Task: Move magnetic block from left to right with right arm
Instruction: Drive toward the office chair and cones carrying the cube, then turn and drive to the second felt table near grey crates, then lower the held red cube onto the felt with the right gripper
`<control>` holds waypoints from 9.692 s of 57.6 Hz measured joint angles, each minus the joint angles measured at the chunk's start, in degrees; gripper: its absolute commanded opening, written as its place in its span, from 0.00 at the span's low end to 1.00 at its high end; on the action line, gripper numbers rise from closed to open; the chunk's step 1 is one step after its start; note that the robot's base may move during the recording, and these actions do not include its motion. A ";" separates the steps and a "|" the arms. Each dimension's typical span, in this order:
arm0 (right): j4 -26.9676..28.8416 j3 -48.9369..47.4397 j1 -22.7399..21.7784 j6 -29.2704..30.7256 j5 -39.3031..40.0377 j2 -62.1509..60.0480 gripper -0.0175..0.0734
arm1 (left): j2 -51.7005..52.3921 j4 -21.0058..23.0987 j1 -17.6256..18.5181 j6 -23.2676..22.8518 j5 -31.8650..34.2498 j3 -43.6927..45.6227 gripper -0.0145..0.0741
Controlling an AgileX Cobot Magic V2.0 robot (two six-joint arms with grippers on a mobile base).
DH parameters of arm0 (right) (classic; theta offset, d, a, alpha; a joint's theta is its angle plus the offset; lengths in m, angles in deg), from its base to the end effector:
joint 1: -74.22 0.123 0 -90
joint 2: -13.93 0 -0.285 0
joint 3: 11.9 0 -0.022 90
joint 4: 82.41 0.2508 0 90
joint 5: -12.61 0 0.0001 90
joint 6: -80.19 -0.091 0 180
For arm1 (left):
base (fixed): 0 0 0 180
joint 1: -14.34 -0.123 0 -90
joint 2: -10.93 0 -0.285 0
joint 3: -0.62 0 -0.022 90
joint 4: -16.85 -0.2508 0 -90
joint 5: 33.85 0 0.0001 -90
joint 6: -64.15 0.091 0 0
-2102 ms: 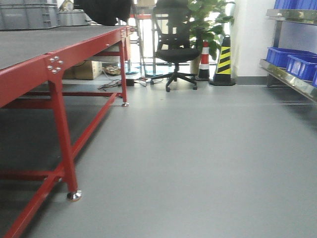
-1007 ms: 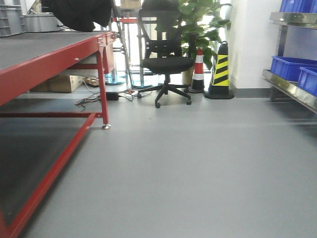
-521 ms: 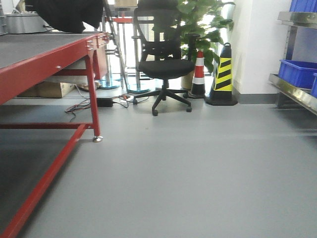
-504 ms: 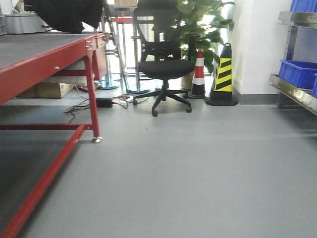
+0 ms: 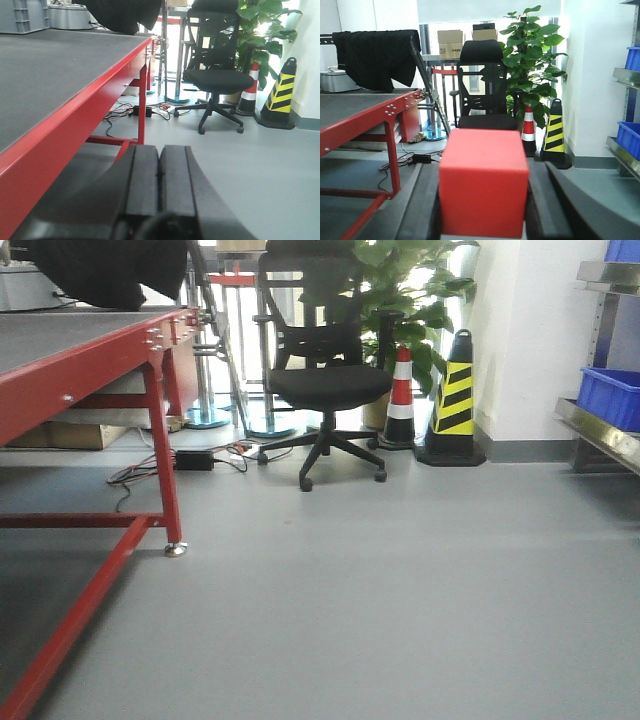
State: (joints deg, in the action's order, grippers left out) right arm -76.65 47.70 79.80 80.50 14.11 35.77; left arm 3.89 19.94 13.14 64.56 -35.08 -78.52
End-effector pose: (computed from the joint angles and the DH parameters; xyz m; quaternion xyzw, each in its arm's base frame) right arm 0.0695 0.0066 0.3039 0.0003 0.6424 0.0728 0.7629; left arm 0.0568 0.0011 0.2006 -0.0230 0.6906 -0.0097 0.7229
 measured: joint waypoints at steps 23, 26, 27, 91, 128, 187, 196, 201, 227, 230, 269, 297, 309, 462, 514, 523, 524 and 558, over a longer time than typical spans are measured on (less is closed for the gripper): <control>0.00 0.00 0.00 0.00 0.00 0.00 0.54 | 0.00 0.00 0.00 0.00 0.00 0.00 0.02; 0.00 0.00 0.00 0.00 0.00 0.00 0.54 | 0.00 0.00 0.00 0.00 0.00 0.00 0.02; 0.00 0.00 0.00 0.00 0.00 0.00 0.54 | 0.00 0.00 0.00 0.00 0.00 0.00 0.02; 0.00 0.00 0.00 0.00 0.00 0.00 0.54 | 0.00 0.00 0.00 0.00 0.00 0.00 0.02; 0.00 0.00 0.00 0.00 0.00 0.00 0.54 | 0.00 0.00 0.00 0.00 0.00 0.00 0.02; 0.00 0.00 0.00 0.00 0.00 0.00 0.54 | 0.00 0.00 0.00 0.00 0.00 0.00 0.02; 0.00 0.00 0.00 0.00 0.00 0.00 0.54 | 0.00 0.00 0.00 0.00 0.00 0.00 0.02; 0.00 0.00 0.00 0.00 0.00 0.00 0.54 | 0.00 0.00 0.00 0.00 0.00 0.00 0.02; 0.00 0.00 0.00 0.00 0.00 0.00 0.54 | 0.00 0.00 0.00 0.00 0.00 0.00 0.02; 0.00 0.00 0.00 0.00 0.00 0.00 0.54 | 0.00 0.00 0.00 0.00 0.00 0.00 0.02; 0.00 0.00 0.00 0.00 0.00 0.00 0.54 | 0.00 0.00 0.00 0.00 0.00 0.00 0.02; 0.00 0.00 0.00 0.00 0.00 0.00 0.54 | 0.00 0.00 0.00 0.00 0.00 0.00 0.02; 0.00 0.00 0.00 0.00 0.00 0.00 0.54 | 0.00 0.00 0.00 0.00 0.00 0.00 0.02; 0.00 0.00 0.00 0.00 0.11 0.00 0.54 | 0.00 0.00 0.00 0.00 0.00 0.00 0.02; -7.92 -21.08 9.91 -10.50 -18.95 48.42 0.54 | 0.00 0.00 0.00 0.00 0.00 0.00 0.02; -8.15 -30.16 16.68 -18.40 -31.07 60.86 0.54 | 0.00 0.00 0.00 0.00 0.00 0.00 0.02; -8.15 -31.49 17.60 -19.57 -32.23 62.44 0.54 | 0.00 0.00 0.00 0.00 0.00 0.00 0.02; -6.06 -65.48 31.39 -37.10 -62.26 93.45 0.54 | 0.00 0.00 0.00 0.00 0.00 0.00 0.02</control>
State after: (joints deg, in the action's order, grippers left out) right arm -82.71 -17.78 111.18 43.40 -48.15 129.22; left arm 3.89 19.94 13.14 64.56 -35.08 -78.52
